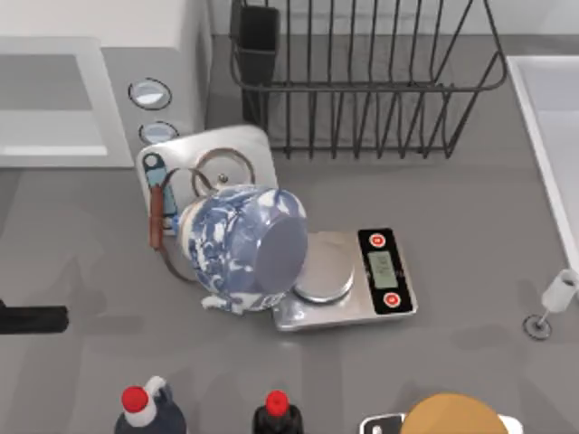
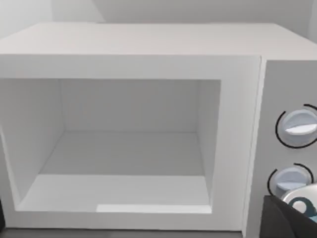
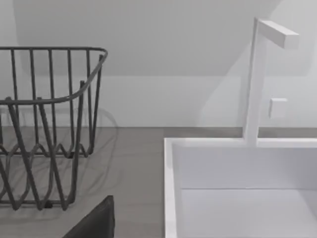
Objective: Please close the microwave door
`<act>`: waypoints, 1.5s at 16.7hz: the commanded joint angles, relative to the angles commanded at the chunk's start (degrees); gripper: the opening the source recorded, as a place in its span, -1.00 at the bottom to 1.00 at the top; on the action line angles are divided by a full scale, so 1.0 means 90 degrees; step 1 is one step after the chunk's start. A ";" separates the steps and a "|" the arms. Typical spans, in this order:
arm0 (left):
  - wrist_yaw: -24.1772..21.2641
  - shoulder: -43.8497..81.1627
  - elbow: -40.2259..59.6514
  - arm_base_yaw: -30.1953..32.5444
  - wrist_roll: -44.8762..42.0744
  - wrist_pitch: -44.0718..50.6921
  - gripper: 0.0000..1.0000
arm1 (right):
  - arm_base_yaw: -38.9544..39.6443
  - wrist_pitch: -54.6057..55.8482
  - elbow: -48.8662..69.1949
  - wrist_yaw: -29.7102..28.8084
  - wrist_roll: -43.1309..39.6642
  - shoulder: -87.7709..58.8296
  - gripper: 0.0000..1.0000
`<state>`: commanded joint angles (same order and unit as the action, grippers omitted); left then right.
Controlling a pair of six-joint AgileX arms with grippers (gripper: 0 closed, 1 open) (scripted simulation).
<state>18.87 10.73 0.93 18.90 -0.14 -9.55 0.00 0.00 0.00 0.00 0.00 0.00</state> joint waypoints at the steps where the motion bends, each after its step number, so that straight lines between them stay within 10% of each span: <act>1: 0.0013 0.0006 -0.0003 0.0013 0.0000 -0.0009 -1.00 | 0.0000 0.0000 0.0000 0.0000 0.0000 0.0000 1.00; 10: -0.0726 0.1000 0.1018 -0.1033 -0.0909 0.0654 -1.00 | 0.0000 0.0000 0.0000 0.0000 0.0000 0.0000 1.00; 25: -0.5553 0.8942 0.7774 -0.8172 -0.5423 0.5161 -1.00 | 0.0000 0.0000 0.0000 0.0000 0.0000 0.0000 1.00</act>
<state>-31.11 91.21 70.89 -54.65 -48.95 36.90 0.00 0.00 0.00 0.00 0.00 0.00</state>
